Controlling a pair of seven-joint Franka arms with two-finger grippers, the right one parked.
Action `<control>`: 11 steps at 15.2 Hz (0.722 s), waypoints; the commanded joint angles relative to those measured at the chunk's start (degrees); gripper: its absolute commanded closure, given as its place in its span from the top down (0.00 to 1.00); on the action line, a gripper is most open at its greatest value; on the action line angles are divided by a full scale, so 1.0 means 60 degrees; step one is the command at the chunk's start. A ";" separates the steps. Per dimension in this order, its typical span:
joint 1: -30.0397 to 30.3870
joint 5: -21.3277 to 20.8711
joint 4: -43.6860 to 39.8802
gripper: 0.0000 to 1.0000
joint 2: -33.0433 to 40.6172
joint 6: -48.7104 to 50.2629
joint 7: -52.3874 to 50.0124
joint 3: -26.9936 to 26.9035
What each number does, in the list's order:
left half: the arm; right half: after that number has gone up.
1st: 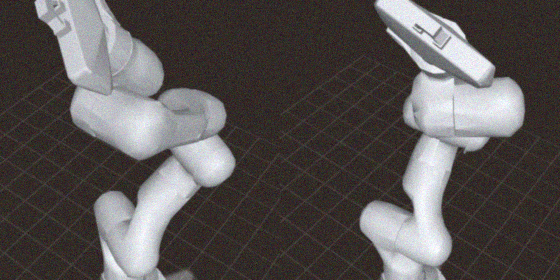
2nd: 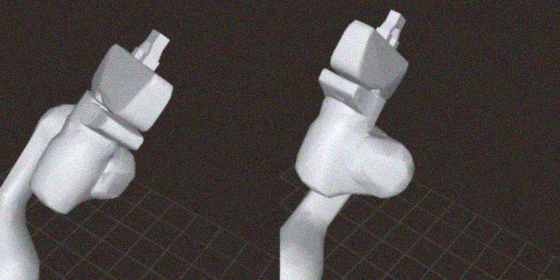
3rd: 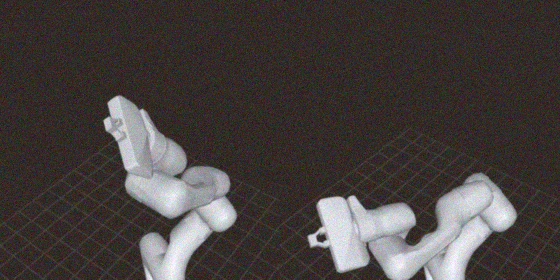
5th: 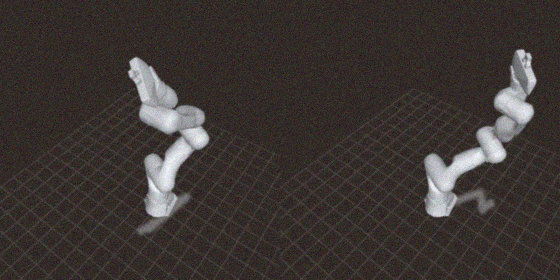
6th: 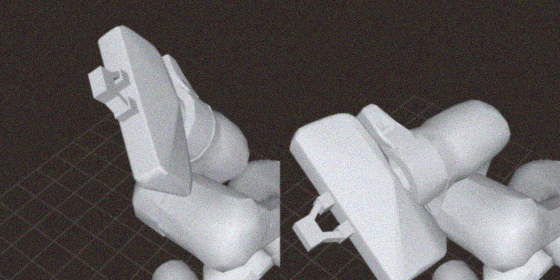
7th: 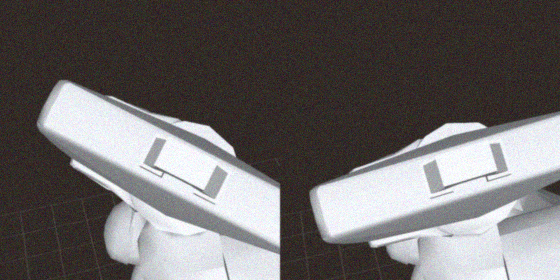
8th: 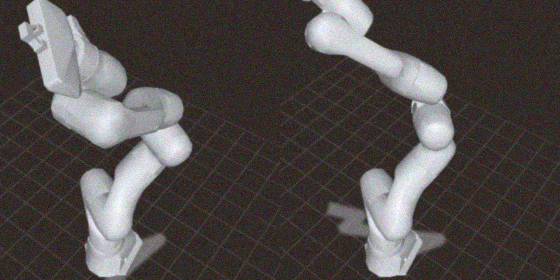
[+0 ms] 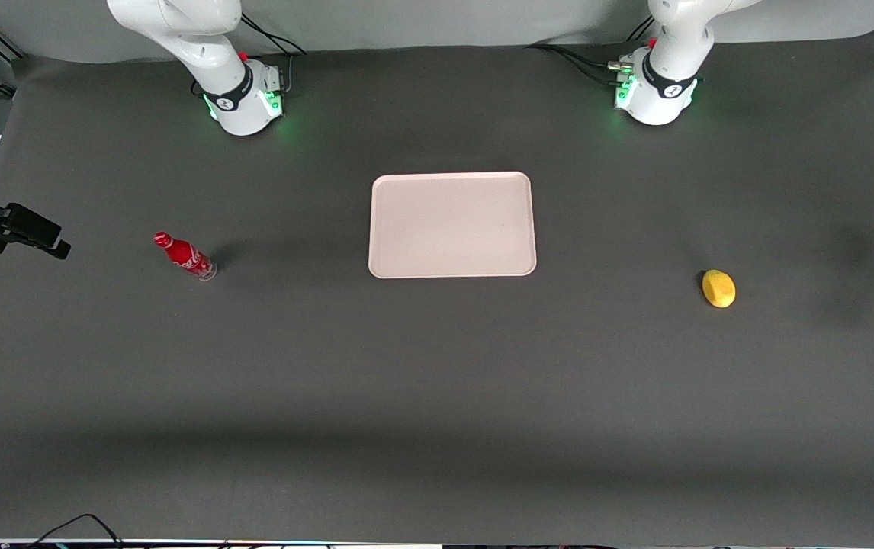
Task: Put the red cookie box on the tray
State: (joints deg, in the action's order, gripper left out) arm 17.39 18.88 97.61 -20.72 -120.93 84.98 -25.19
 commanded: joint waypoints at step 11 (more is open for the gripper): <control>-0.3568 -0.2326 -0.1825 0.00 0.1402 0.5199 -0.7727 -0.0093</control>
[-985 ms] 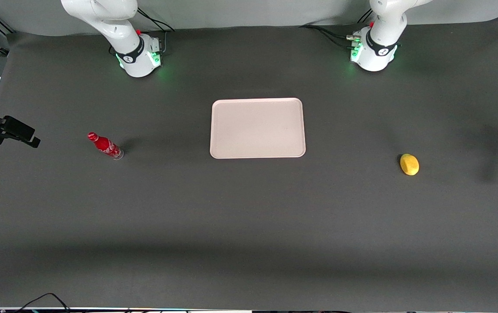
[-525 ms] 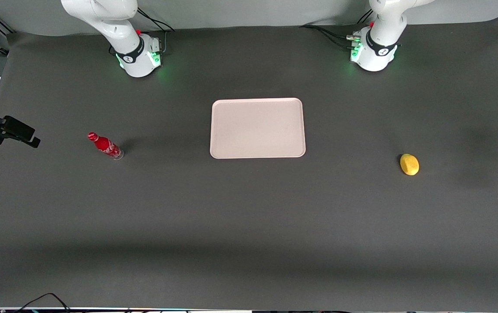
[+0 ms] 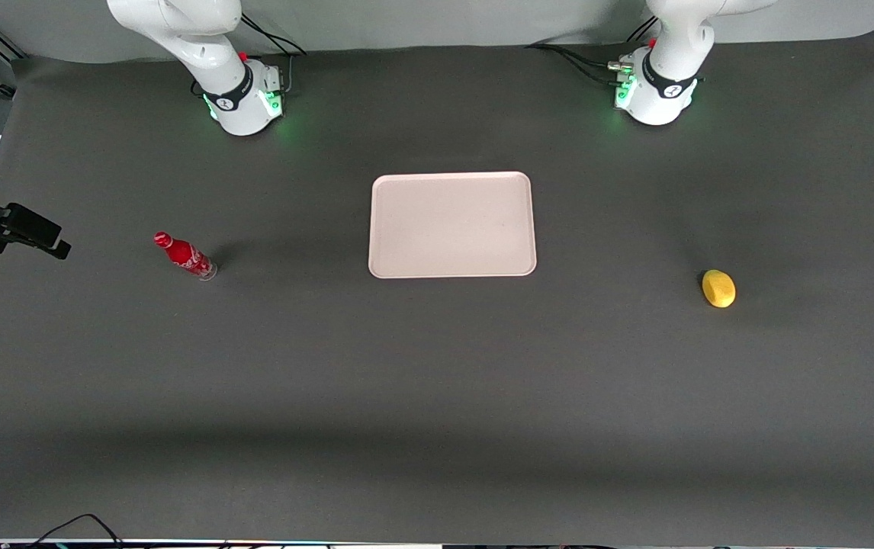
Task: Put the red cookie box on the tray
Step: 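Carry the held cookie box over the pink tray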
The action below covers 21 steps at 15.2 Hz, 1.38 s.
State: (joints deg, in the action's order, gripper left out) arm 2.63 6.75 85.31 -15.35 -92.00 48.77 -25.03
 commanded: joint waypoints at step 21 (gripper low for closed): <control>-0.2270 -0.0729 0.4555 0.00 0.2703 -0.2944 -1.4965 0.8315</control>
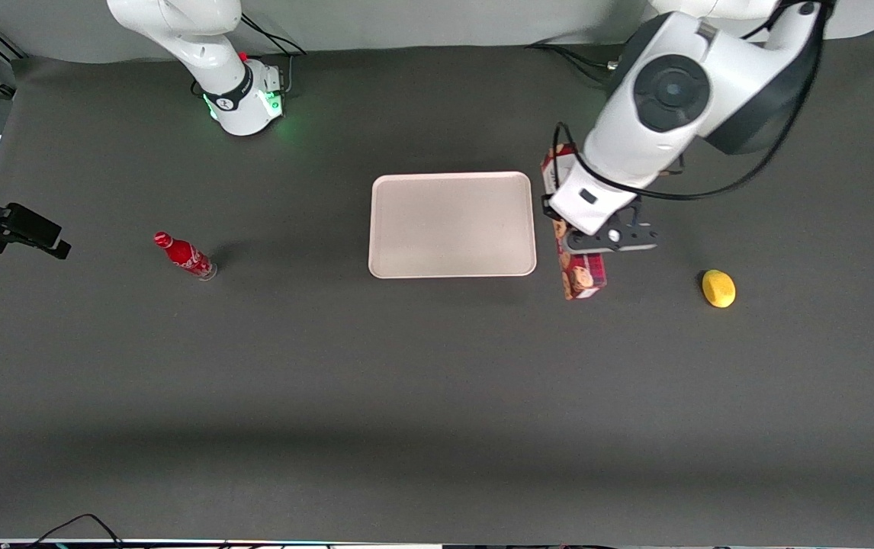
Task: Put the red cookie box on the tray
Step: 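Carry the held cookie box over the pink tray, then lower the cookie box onto the tray and open the left gripper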
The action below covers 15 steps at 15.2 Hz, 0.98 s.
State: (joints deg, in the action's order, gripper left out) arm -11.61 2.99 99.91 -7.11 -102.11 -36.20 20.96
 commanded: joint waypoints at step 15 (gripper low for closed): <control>0.0001 -0.2837 0.6038 0.00 0.0441 -0.6329 -0.4832 0.3568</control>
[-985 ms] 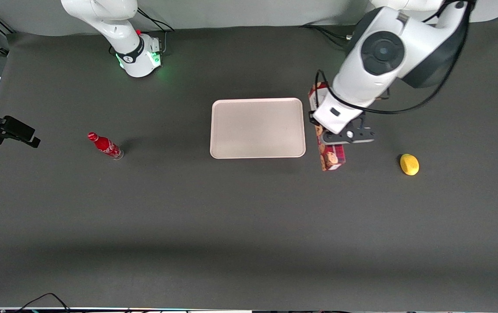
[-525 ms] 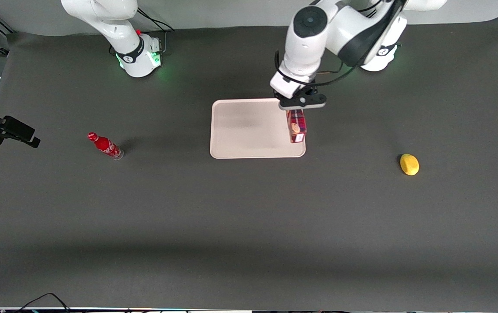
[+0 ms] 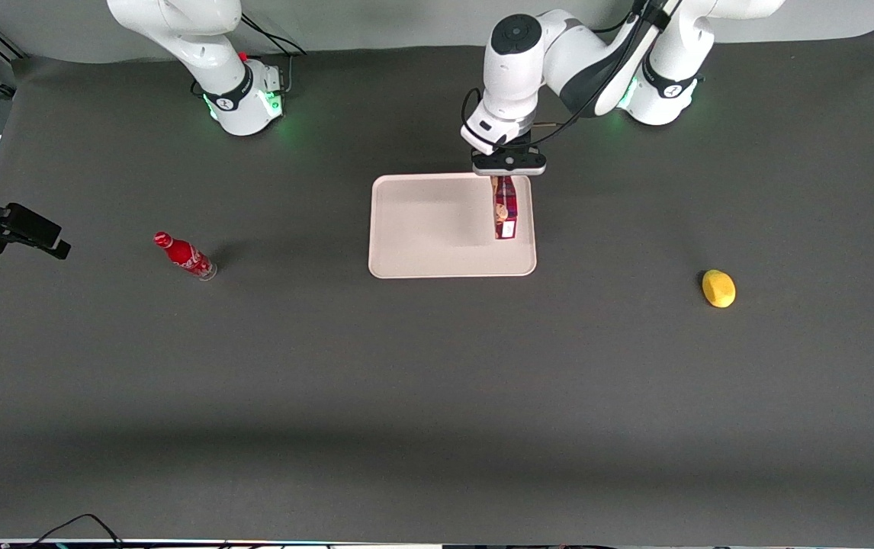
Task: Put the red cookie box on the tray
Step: 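Lower the cookie box onto the tray and open the left gripper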
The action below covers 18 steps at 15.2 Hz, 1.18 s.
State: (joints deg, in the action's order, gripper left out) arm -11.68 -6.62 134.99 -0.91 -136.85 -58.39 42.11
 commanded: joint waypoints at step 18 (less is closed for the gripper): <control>0.0116 -0.3906 -0.0320 0.51 -0.3348 -0.1684 -0.2573 -0.0368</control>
State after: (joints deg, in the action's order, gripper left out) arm -10.95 -27.49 134.92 -19.09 -146.72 -72.23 39.82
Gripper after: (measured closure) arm 0.885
